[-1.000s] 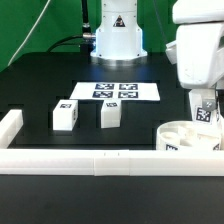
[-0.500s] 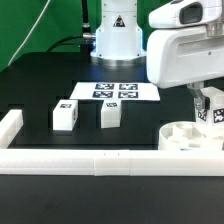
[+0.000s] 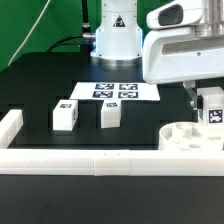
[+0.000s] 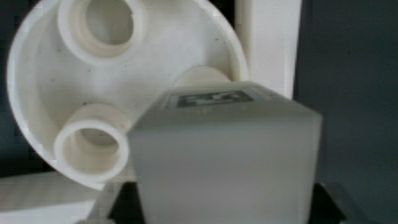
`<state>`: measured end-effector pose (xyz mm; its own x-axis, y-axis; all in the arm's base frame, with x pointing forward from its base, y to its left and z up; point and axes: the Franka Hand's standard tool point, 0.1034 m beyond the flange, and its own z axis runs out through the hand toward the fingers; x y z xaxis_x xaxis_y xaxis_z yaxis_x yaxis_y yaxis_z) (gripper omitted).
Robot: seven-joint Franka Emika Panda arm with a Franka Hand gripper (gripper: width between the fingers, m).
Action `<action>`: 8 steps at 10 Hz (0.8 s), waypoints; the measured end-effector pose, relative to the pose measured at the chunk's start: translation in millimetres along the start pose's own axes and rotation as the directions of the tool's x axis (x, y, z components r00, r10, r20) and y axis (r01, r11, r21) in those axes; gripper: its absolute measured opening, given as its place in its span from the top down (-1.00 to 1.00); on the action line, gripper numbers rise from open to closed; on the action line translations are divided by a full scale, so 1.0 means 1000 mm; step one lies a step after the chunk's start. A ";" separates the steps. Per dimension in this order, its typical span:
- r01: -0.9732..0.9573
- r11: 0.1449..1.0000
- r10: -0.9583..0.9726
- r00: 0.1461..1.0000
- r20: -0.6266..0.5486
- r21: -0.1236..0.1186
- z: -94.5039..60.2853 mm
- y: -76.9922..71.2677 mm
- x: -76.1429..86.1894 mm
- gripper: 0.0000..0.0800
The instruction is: Assemble stool
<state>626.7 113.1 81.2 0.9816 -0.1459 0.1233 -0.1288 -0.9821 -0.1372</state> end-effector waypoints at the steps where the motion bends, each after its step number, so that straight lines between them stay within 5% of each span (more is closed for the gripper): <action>1: -0.227 0.974 0.227 0.974 -0.003 0.009 0.000 0.002 -0.002 0.15; 8: -0.825 0.565 0.824 0.565 0.035 0.008 0.002 0.001 -0.007 0.15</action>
Offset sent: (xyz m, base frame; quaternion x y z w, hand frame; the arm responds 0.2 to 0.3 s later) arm -0.0125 0.0075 -0.0078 -0.0090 -0.0140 0.3926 0.9196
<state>619.6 113.1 78.4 0.4534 -0.8879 -0.0775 -0.8814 -0.4338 -0.1868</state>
